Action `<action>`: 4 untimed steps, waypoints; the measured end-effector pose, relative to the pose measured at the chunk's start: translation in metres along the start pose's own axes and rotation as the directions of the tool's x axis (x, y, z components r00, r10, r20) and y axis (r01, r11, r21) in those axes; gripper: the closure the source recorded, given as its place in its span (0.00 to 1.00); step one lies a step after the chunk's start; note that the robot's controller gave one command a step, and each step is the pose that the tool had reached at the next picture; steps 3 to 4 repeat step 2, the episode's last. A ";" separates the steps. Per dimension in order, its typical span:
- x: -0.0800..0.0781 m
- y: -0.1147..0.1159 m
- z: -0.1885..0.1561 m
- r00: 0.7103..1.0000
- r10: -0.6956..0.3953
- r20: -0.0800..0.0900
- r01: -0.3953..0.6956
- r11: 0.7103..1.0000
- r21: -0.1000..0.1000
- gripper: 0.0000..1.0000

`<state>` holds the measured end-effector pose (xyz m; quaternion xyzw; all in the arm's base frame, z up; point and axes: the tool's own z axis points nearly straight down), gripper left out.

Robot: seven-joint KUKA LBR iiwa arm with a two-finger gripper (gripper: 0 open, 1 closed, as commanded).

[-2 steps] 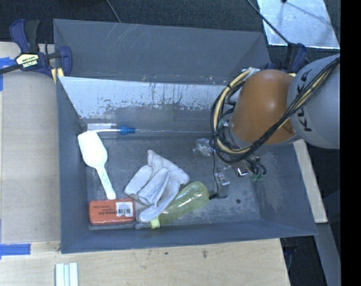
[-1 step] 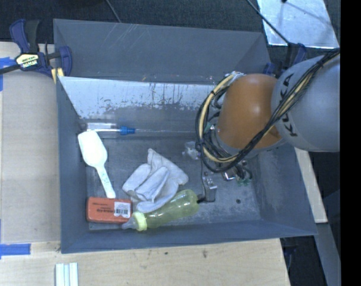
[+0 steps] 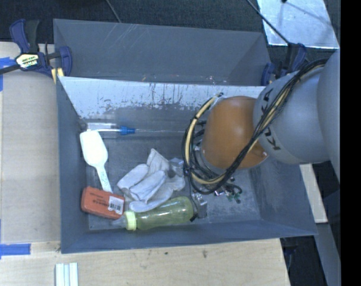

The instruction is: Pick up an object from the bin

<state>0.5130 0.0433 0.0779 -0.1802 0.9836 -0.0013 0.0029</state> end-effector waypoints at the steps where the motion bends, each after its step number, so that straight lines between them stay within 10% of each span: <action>1: -0.031 0.022 0.007 0.976 -0.220 0.001 0.220 0.976 0.000 1.00; 4: -0.031 0.022 0.007 0.976 -0.219 0.001 0.220 0.976 0.000 1.00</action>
Offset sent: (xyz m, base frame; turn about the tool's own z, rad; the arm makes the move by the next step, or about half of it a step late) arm 0.0000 0.0000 0.0000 0.0000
